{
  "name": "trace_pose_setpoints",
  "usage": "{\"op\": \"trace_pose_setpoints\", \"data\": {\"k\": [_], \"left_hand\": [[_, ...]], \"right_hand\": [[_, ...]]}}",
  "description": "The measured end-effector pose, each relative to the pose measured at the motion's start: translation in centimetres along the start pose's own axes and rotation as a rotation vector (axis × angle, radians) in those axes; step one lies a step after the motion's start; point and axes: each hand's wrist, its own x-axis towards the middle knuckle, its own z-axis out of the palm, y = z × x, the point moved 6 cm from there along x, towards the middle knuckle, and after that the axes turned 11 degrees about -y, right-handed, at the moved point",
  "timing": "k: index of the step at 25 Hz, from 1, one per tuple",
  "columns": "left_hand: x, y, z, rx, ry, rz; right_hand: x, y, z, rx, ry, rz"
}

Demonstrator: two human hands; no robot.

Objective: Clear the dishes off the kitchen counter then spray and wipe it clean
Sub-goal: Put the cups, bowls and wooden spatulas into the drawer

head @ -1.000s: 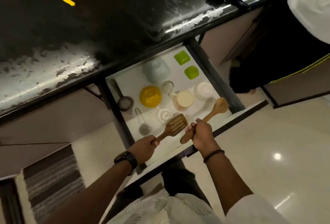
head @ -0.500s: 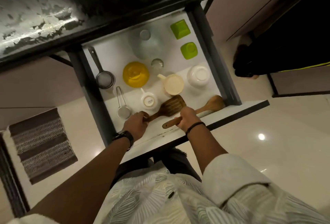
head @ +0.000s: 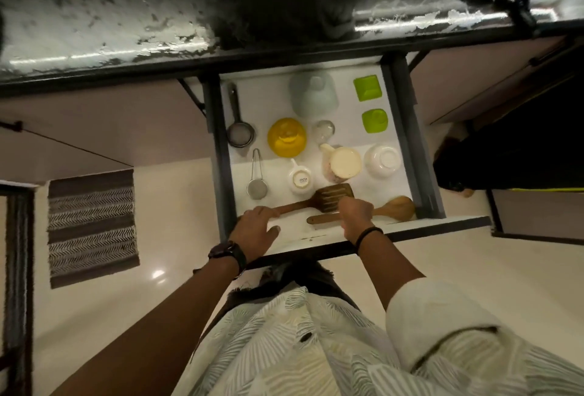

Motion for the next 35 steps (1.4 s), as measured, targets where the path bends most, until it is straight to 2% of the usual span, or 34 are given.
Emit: {"op": "trace_pose_setpoints", "data": {"k": [2, 5, 7, 9, 12, 15, 17, 20, 27, 32, 35], "left_hand": [[-2.5, -0.6, 0.4, -0.057, 0.068, 0.021], [-4.8, -1.3, -0.2, -0.064, 0.182, 0.026], [-5.7, -1.1, -0.5, 0.008, 0.207, 0.021], [-7.1, -1.0, -0.2, 0.083, 0.219, 0.004], [-9.7, -1.6, 1.3, 0.251, 0.282, -0.035], [-11.9, -2.4, 2.3, 0.316, 0.419, -0.066], [-13.0, -2.8, 3.7, 0.346, 0.454, -0.112], [-13.5, -3.1, 5.8, 0.369, 0.466, -0.196], [-11.5, -2.4, 3.7, 0.363, 0.426, -0.350], [-8.8, -0.3, 0.5, 0.201, 0.448, -0.476], [-7.1, 2.4, 0.4, 0.040, 0.451, -0.491]], "right_hand": [[-3.2, -1.9, -0.2, -0.174, 0.086, -0.186], [-7.9, -2.7, -0.5, -0.652, 0.107, -0.501], [-9.8, -1.1, -1.5, -0.978, 0.175, -0.616], [-11.1, 1.4, -3.2, -1.111, 0.258, -0.669], [-12.6, 4.2, -5.7, -1.127, 0.357, -0.703], [-12.6, 6.0, -8.2, -1.047, 0.398, -0.584], [-12.7, 6.9, -9.0, -0.911, 0.352, -0.516], [-12.0, 7.7, -9.0, -0.843, 0.257, -0.550], [-10.3, 5.9, -10.7, -0.988, 0.094, -0.670], [-8.7, 0.8, -9.8, -0.998, -0.016, -0.704], [-7.3, -2.3, -10.1, -1.025, -0.064, -0.713]]}}
